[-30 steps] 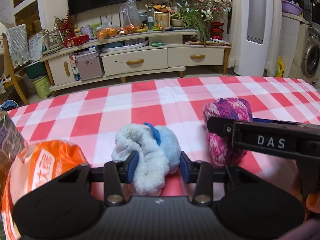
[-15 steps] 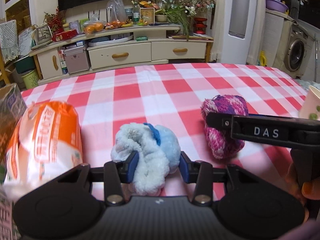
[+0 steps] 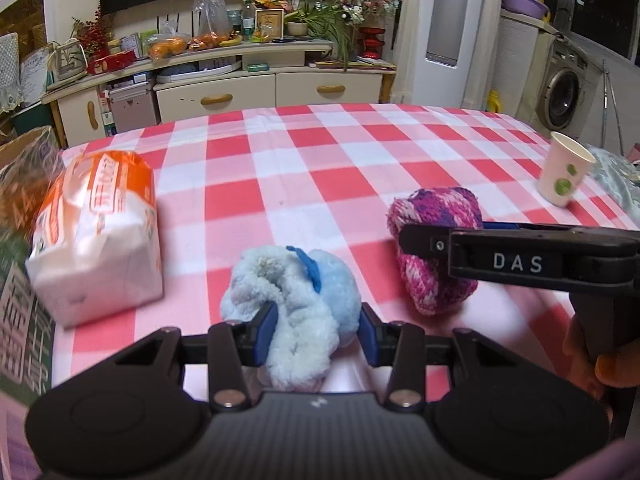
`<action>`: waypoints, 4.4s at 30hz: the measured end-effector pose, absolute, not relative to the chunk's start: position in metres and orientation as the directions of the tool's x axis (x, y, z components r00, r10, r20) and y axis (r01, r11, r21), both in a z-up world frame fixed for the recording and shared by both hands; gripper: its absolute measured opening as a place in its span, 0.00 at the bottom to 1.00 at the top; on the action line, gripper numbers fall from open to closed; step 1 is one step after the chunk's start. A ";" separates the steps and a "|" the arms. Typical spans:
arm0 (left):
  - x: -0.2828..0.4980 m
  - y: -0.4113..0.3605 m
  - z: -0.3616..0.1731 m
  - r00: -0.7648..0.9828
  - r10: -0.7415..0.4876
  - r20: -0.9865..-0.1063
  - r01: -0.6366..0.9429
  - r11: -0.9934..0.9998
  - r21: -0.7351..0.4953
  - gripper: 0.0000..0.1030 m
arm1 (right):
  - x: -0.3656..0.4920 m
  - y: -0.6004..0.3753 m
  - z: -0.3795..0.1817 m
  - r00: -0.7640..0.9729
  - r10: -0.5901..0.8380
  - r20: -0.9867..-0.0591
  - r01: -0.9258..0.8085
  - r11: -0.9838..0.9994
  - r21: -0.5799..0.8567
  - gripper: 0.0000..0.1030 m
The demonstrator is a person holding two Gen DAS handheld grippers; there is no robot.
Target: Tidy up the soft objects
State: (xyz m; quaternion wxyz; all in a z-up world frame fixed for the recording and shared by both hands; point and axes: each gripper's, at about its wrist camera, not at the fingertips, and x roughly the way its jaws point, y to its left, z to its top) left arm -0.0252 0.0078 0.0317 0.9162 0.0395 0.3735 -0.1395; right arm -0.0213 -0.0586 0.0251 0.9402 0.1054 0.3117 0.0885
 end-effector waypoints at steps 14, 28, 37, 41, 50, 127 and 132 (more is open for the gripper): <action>-0.066 0.023 0.035 0.673 -0.288 -0.681 0.306 0.947 -0.098 0.36 | -0.042 -0.053 0.025 0.787 0.178 -0.591 -0.064 0.976 0.208 0.74; -0.077 0.048 0.053 0.691 -0.350 -0.632 0.304 0.934 -0.185 0.32 | -0.076 -0.041 0.024 0.802 0.129 -0.584 -0.050 0.988 0.149 0.73; -0.077 0.067 0.050 0.675 -0.372 -0.637 0.278 0.928 -0.247 0.32 | -0.077 -0.030 0.021 0.804 0.110 -0.584 -0.044 0.991 0.126 0.73; -0.079 0.073 0.063 0.699 -0.382 -0.604 0.281 0.924 -0.260 0.32 | -0.079 -0.027 0.030 0.820 0.106 -0.563 -0.048 0.992 0.116 0.73; -0.075 0.087 0.095 0.746 -0.380 -0.546 0.286 0.924 -0.252 0.32 | -0.077 -0.018 0.054 0.845 0.121 -0.521 -0.067 0.990 0.121 0.73; -0.050 0.259 0.142 0.880 0.109 -0.463 -0.186 0.975 -0.124 0.99 | -0.043 0.151 0.129 0.808 0.402 -0.430 -0.391 0.913 0.119 0.98; -0.078 0.250 0.141 0.877 0.121 -0.464 -0.192 0.975 -0.109 0.99 | -0.053 0.134 0.131 0.823 0.361 -0.439 -0.333 0.932 0.142 0.98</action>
